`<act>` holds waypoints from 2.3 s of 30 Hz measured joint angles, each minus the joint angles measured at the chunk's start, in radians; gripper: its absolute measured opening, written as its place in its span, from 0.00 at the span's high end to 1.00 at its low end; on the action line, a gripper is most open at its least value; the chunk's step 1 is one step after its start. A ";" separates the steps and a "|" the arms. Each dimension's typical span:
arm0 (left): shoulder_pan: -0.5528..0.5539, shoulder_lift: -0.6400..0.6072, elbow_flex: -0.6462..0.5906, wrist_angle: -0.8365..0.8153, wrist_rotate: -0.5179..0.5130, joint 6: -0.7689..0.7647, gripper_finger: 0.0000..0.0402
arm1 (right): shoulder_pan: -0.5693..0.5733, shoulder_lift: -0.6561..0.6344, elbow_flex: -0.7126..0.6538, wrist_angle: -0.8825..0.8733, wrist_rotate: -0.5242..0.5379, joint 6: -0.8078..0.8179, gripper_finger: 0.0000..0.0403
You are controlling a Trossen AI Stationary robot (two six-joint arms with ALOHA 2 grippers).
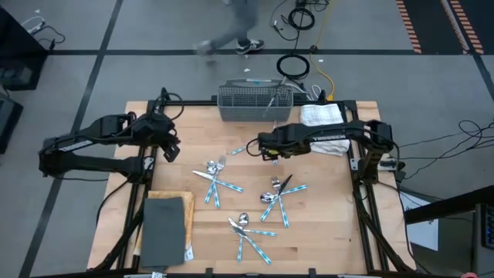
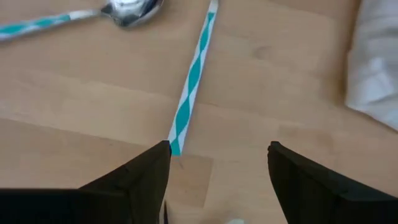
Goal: Sort silverware
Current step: Put the top blue fork into the gray silverware rack
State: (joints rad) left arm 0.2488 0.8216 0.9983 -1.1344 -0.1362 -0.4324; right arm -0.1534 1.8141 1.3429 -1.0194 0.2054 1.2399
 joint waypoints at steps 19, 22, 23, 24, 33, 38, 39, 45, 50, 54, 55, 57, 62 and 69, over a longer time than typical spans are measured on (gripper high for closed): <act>0.166 -0.086 -0.269 0.140 0.196 -0.006 0.83 | -0.123 0.099 -0.022 0.151 0.000 -0.127 0.38; 0.171 -0.086 -0.269 0.144 0.200 -0.006 0.83 | -0.121 0.143 -0.022 0.171 -0.033 -0.134 0.38; 0.171 -0.086 -0.269 0.146 0.200 -0.006 0.83 | -0.119 0.160 -0.022 0.175 -0.040 -0.132 0.38; 0.171 -0.086 -0.269 0.150 0.200 -0.006 0.83 | -0.118 0.178 -0.022 0.175 -0.050 -0.129 0.38; 0.171 -0.086 -0.269 0.155 0.202 0.002 0.83 | -0.120 0.250 -0.011 0.182 -0.128 -0.127 0.69; 0.171 -0.086 -0.269 0.158 0.188 0.004 0.83 | -0.120 0.247 -0.012 0.199 -0.129 -0.148 0.96; 0.171 -0.086 -0.269 0.159 0.188 0.004 0.83 | -0.120 0.246 -0.012 0.198 -0.130 -0.142 0.96; 0.171 -0.086 -0.269 0.158 0.187 0.009 0.83 | -0.092 0.231 -0.008 0.181 -0.132 -0.113 0.99; 0.171 -0.086 -0.269 0.157 0.186 0.024 0.83 | -0.045 0.189 -0.015 0.145 -0.124 -0.083 0.99; 0.171 -0.086 -0.269 0.157 0.186 0.025 0.83 | -0.001 0.152 -0.019 0.091 -0.153 -0.051 1.00; 0.171 -0.086 -0.269 0.157 0.186 0.025 0.83 | 0.012 0.140 -0.017 0.090 -0.150 -0.049 1.00; 0.171 -0.086 -0.269 0.157 0.185 0.027 0.83 | 0.037 0.121 -0.016 0.080 -0.121 -0.047 1.00; 0.171 -0.086 -0.269 0.157 0.185 0.028 0.83 | 0.102 0.087 -0.015 0.086 -0.084 -0.009 1.00; 0.171 -0.086 -0.269 0.157 0.184 0.027 0.83 | 0.161 0.058 -0.013 0.094 0.048 0.019 1.00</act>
State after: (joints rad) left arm 0.4194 0.7361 0.7292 -0.9779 0.0483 -0.4049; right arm 0.0080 1.8721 1.3296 -0.9255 0.2534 1.2586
